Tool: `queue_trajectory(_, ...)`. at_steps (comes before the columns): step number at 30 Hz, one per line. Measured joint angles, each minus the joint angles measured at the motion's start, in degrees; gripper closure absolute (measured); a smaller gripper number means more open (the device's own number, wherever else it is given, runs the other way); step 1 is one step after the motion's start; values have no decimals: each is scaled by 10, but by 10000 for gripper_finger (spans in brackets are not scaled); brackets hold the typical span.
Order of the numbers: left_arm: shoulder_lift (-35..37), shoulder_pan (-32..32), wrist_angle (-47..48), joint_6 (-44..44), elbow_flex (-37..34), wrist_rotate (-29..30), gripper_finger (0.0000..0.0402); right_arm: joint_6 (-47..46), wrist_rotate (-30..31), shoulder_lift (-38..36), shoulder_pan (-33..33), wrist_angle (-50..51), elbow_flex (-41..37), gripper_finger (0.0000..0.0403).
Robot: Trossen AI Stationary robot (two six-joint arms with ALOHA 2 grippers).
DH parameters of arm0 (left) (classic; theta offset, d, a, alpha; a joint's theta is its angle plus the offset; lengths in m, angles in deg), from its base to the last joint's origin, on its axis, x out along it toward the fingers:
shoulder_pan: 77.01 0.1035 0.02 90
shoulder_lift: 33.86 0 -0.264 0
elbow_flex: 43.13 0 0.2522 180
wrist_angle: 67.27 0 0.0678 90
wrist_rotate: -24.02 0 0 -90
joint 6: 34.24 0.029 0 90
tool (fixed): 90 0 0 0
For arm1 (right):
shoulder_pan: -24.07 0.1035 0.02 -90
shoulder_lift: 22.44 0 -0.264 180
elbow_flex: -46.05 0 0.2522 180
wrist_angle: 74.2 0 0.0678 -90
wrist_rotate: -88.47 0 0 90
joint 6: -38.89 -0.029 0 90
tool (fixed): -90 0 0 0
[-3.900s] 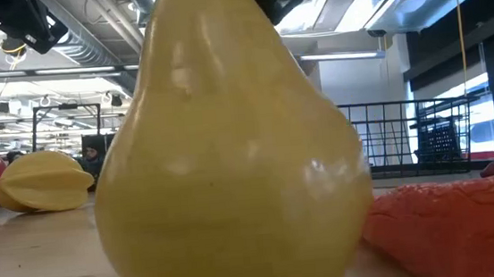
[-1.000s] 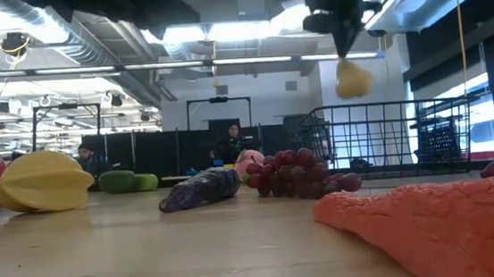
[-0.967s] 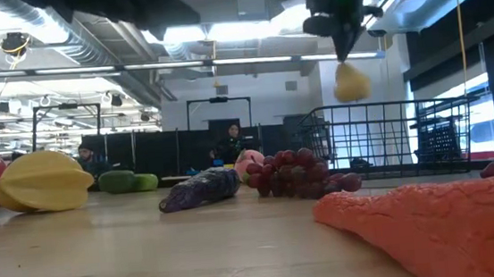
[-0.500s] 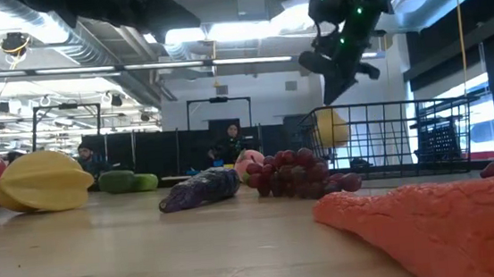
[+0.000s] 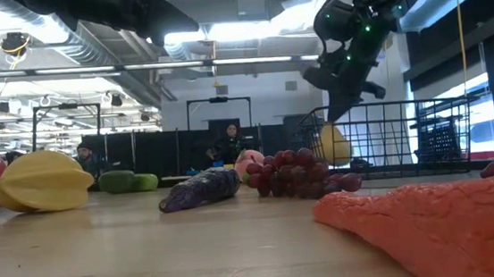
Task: Build produce basket
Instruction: Put the yellow pear into the black wire basket
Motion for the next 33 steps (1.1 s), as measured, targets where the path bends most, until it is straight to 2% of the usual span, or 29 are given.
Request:
queue_trajectory(9,0,0,0,0,0,0,374,-8,-12,0,0,-75,-47,403)
queue_trajectory(18,0,0,0,0,0,0,374,45,-36,0,0,-78,-57,403)
queue_trajectory(24,0,0,0,0,0,0,374,46,-39,0,0,-78,-57,400)
queue_trajectory(33,0,0,0,0,0,0,374,47,-39,1,0,-78,-57,345)
